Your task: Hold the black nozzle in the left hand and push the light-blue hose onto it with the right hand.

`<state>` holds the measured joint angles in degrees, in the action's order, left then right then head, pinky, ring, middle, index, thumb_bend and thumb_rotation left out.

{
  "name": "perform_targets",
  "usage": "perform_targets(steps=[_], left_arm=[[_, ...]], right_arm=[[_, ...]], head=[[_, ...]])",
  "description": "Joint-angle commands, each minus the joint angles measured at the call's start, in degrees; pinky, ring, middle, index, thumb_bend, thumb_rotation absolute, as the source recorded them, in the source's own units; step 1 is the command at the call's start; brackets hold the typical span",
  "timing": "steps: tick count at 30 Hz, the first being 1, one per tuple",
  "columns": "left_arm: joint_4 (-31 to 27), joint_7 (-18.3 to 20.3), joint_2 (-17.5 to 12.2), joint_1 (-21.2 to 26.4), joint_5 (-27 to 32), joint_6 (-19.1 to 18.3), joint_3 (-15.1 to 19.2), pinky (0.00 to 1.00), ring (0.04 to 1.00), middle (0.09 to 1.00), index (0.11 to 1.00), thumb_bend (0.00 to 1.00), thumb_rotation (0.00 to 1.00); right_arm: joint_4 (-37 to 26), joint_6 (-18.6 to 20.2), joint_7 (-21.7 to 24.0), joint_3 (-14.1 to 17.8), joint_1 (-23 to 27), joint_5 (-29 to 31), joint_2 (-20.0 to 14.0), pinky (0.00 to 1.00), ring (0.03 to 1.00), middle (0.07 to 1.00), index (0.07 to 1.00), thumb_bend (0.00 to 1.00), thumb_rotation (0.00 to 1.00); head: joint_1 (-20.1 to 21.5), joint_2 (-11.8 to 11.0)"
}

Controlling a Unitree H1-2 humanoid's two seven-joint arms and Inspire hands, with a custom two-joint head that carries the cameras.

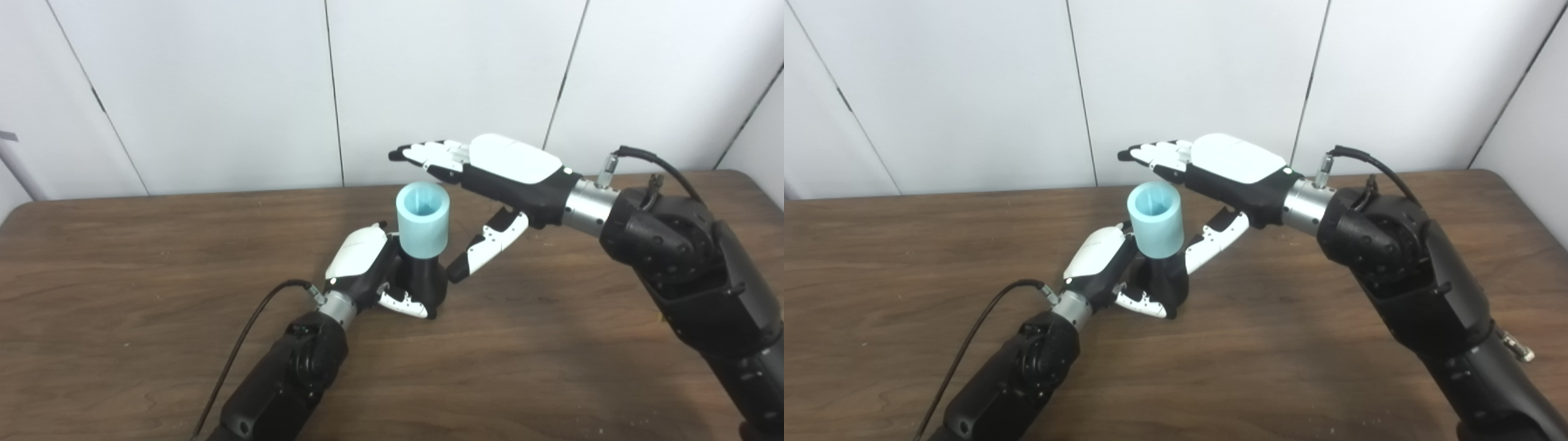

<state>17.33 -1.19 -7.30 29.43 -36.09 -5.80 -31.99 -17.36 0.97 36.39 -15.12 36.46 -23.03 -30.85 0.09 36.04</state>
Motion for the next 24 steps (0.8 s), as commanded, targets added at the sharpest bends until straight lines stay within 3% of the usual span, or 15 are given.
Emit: perform_targets(steps=[1, 10, 24], left_arm=[[3.4, 5.2, 0.3, -2.8, -1.2, -1.1, -2.6, 1.0, 0.644, 0.479, 0.493, 0.53, 0.0], [3.4, 5.3, 0.2, -2.8, -1.5, -1.2, -2.8, 1.0, 0.643, 0.481, 0.491, 0.53, 0.0], [2.7, 5.6, 0.2, -2.8, -1.2, -1.6, -2.6, 1.0, 0.644, 0.473, 0.497, 0.53, 0.0]], right_arm=[[-1.9, -2.1, -0.6, 0.3, 1.4, 0.1, -0.5, 1.0, 1.0, 1.0, 1.0, 0.79, 0.86], [-1.4, -3.2, 2.9, -2.3, 1.6, 0.2, -1.1, 1.0, 1.0, 1.0, 1.0, 0.79, 0.88], [-0.2, -1.9, 6.7, -3.7, 1.1, 3.3, -1.2, 1.0, 1.0, 1.0, 1.0, 0.77, 0.88]], head=[[-0.1, 0.1], [-0.2, 0.2], [-0.2, 0.5]])
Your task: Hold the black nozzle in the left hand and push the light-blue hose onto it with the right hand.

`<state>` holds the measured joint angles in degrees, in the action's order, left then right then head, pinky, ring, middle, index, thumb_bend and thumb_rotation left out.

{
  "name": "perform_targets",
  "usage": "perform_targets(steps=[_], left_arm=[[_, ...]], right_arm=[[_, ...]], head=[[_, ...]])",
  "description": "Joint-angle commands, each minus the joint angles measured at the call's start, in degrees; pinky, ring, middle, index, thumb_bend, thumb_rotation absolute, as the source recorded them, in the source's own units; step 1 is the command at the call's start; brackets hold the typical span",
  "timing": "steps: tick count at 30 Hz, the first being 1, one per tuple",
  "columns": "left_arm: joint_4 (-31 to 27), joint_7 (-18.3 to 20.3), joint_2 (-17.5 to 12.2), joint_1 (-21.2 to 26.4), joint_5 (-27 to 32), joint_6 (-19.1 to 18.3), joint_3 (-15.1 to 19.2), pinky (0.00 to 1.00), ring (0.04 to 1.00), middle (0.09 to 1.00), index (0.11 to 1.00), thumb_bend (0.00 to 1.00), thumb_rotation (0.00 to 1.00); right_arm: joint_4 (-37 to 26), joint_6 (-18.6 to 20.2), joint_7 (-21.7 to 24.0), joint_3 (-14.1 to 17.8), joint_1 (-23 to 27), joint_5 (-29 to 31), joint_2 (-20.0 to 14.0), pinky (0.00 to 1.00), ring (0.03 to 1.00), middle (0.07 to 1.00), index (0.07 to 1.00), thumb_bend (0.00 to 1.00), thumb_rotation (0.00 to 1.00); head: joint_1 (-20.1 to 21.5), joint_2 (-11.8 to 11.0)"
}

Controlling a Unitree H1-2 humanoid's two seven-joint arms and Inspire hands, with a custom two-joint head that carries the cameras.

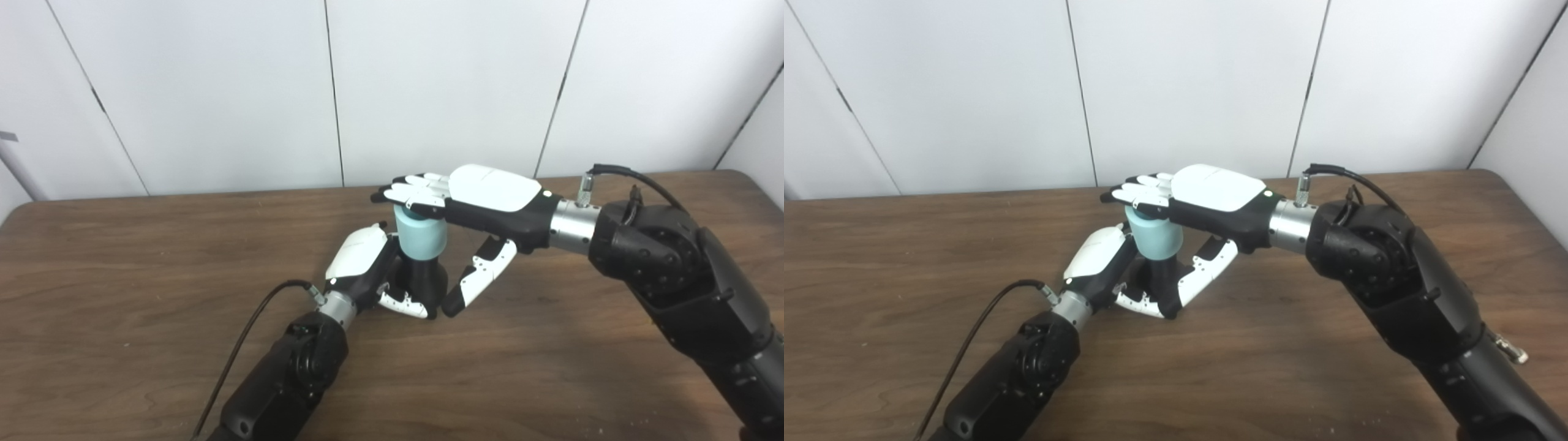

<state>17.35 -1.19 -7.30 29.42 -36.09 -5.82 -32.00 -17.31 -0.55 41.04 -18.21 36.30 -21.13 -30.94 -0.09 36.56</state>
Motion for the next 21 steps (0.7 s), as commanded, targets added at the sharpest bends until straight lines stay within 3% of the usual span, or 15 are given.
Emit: perform_targets(steps=[1, 5, 16, 21], left_arm=[[2.7, 5.6, 0.1, -2.7, -1.2, -1.5, -2.5, 1.0, 0.644, 0.472, 0.497, 0.53, 0.0], [2.8, 5.5, 0.0, -2.8, -1.1, -1.2, -2.5, 1.0, 0.643, 0.472, 0.497, 0.53, 0.0], [2.5, 5.4, -0.1, -2.8, -0.8, -1.5, -2.0, 1.0, 0.64, 0.472, 0.497, 0.53, 0.0], [2.0, 5.6, -0.1, -3.0, -0.8, -1.7, -1.9, 1.0, 0.64, 0.472, 0.497, 0.53, 0.0]], right_arm=[[0.2, -0.3, 2.2, -0.8, 1.2, 1.5, -1.2, 1.0, 1.0, 1.0, 1.0, 0.77, 0.88], [1.4, 0.6, 2.5, -0.8, 1.3, 1.6, -1.9, 1.0, 1.0, 1.0, 0.996, 0.78, 0.89], [-2.2, 9.1, 1.2, -0.3, -1.4, -5.6, -1.6, 0.93, 1.0, 1.0, 0.991, 0.72, 0.86], [-2.6, 10.3, 0.9, -0.4, -1.6, -6.8, -1.2, 0.92, 1.0, 1.0, 0.983, 0.71, 0.86]], head=[[-0.1, 0.1], [-0.1, 0.1], [-0.2, 0.7], [-0.2, 1.0]])
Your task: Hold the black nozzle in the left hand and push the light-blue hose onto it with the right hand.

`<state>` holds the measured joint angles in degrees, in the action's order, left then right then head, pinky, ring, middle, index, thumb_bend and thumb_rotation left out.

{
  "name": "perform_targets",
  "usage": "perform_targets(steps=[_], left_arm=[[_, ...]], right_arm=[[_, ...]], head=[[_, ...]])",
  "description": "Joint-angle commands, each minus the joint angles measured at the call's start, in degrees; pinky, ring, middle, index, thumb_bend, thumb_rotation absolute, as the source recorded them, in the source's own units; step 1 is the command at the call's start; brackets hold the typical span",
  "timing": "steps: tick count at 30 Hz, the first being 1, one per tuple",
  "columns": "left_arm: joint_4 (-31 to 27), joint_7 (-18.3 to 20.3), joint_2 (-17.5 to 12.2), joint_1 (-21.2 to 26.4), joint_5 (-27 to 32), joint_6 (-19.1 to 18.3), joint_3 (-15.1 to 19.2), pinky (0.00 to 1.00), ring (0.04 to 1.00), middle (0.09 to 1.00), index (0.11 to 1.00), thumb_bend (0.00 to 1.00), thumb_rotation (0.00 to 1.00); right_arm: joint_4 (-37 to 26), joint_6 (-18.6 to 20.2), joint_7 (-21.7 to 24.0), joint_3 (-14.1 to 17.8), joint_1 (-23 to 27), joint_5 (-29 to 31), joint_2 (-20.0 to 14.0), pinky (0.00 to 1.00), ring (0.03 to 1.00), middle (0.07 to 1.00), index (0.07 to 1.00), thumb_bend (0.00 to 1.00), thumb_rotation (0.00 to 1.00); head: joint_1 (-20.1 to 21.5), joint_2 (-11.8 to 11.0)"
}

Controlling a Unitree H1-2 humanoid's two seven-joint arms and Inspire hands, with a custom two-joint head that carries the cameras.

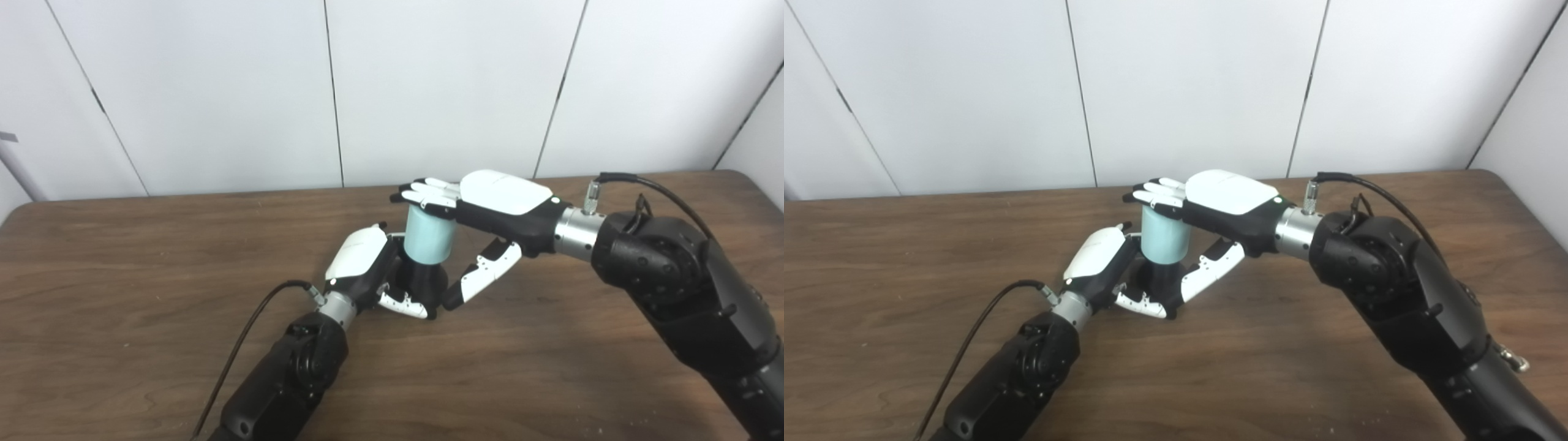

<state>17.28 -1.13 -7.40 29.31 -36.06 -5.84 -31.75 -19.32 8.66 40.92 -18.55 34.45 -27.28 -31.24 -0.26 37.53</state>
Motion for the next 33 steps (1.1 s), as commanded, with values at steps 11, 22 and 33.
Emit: perform_targets(steps=[11, 22, 33], left_arm=[[1.9, 5.8, -0.2, -2.9, -0.9, -1.8, -2.0, 1.0, 0.64, 0.471, 0.498, 0.53, 0.0], [2.2, 5.8, 0.1, -2.7, -0.8, -1.8, -2.0, 1.0, 0.637, 0.471, 0.498, 0.53, 0.0], [1.5, 6.1, 0.0, -3.0, -0.6, -2.0, -1.9, 1.0, 0.634, 0.471, 0.498, 0.53, 0.0]], right_arm=[[-1.1, 0.8, 0.9, -0.3, -0.5, -0.6, -0.5, 0.92, 1.0, 1.0, 0.979, 0.7, 0.85], [-0.1, -8.0, -1.1, -0.9, -2.1, 4.9, 0.0, 0.92, 0.987, 0.983, 0.943, 0.72, 0.84], [3.0, -12.3, -1.5, -1.4, -1.4, 7.5, -0.8, 0.92, 0.987, 0.977, 0.928, 0.73, 0.83]], head=[[0.1, 0.4], [-0.1, 0.5], [-0.3, 0.7]])
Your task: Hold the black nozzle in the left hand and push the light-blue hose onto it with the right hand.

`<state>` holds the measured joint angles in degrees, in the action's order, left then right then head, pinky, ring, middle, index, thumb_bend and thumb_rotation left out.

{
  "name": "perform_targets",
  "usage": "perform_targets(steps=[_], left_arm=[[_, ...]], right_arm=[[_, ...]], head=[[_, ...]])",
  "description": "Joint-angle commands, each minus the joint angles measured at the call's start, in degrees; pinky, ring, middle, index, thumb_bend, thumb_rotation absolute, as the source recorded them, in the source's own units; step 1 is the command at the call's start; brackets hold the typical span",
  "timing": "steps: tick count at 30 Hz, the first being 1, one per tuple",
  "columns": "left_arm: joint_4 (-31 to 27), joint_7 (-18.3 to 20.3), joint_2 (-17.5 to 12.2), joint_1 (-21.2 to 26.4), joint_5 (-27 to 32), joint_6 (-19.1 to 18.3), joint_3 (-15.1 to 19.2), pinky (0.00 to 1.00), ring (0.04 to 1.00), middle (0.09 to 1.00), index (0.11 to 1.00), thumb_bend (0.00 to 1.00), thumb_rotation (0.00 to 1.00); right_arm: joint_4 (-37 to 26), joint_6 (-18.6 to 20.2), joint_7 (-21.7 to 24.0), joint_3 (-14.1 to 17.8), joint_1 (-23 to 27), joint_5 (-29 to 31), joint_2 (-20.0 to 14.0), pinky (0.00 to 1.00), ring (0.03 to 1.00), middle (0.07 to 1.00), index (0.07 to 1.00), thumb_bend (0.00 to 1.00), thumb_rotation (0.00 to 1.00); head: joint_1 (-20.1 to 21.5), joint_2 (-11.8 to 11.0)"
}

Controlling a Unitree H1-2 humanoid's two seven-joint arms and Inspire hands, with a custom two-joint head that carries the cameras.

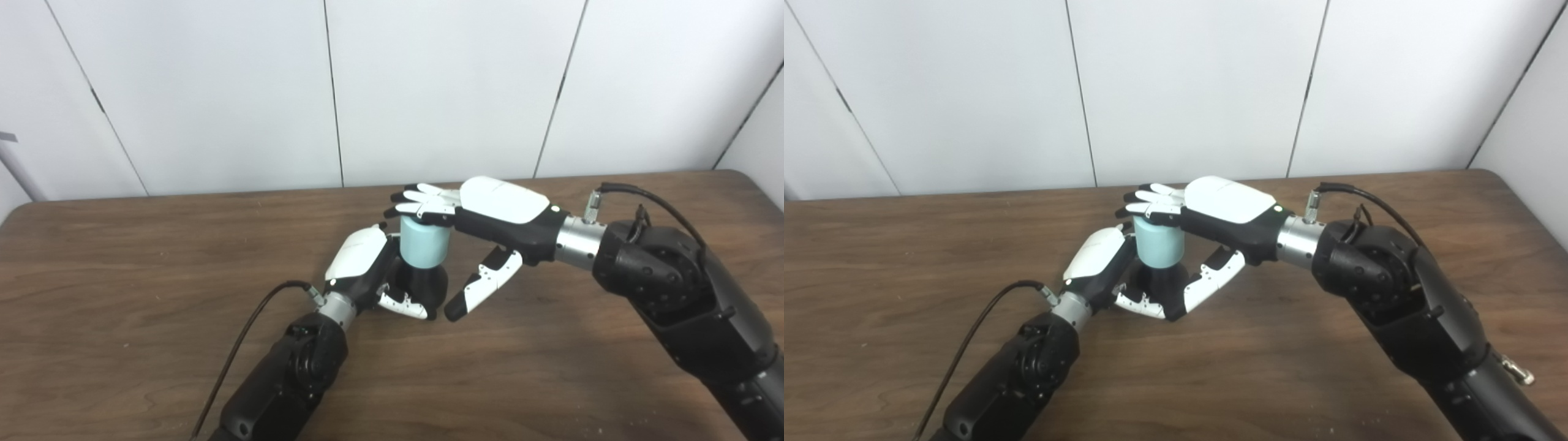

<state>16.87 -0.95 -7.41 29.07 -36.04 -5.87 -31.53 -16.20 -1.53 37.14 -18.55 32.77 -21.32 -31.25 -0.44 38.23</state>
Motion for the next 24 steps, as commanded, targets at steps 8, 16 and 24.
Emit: perform_targets(steps=[8, 16, 24], left_arm=[[1.8, 6.0, 0.0, -2.7, -0.6, -2.1, -2.0, 1.0, 0.634, 0.471, 0.498, 0.53, 0.0], [1.6, 6.0, -0.1, -2.8, -0.7, -2.0, -1.9, 1.0, 0.633, 0.477, 0.495, 0.53, 0.0], [1.2, 6.2, -0.4, -3.0, -0.7, -2.2, -1.6, 1.0, 0.633, 0.479, 0.493, 0.53, 0.0]], right_arm=[[-0.1, -1.3, 2.6, -2.4, -0.3, 0.6, -0.6, 0.92, 0.983, 0.969, 0.925, 0.73, 0.83], [0.4, 0.3, 3.6, -3.3, -1.1, -0.4, -1.8, 0.92, 0.983, 0.962, 0.909, 0.76, 0.84], [0.9, -0.3, 3.1, -4.6, -1.6, -3.5, -2.5, 0.93, 0.972, 0.952, 0.899, 0.71, 0.8]], head=[[0.1, 0.2], [-0.1, 0.4], [-0.3, 0.7]])
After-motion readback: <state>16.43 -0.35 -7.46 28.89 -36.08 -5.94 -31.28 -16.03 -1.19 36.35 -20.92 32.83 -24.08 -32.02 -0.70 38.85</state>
